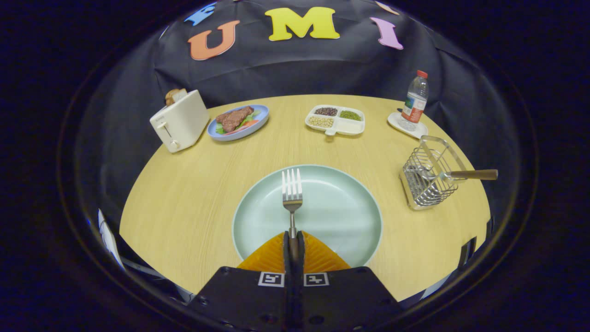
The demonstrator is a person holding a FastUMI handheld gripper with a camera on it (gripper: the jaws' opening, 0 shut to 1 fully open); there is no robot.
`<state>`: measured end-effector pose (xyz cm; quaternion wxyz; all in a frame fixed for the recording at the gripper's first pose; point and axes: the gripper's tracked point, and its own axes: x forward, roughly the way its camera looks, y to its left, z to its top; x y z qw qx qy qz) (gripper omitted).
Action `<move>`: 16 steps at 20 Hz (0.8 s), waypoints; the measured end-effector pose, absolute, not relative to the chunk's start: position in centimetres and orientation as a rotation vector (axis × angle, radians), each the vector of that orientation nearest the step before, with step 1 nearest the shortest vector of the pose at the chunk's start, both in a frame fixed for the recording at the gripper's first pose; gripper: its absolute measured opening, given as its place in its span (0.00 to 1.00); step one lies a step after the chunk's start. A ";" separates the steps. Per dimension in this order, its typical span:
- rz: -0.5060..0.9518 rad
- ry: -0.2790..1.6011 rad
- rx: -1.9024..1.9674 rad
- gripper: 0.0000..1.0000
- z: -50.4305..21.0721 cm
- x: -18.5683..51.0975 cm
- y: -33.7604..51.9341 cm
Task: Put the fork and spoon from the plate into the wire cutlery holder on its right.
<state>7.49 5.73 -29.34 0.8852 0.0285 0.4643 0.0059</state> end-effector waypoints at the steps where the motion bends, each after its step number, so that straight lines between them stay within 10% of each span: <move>1: 0.013 0.952 0.065 0.01 -28.6 7.6 5.2; 16: -0.130 0.840 0.128 0.00 -21.1 8.8 -9.7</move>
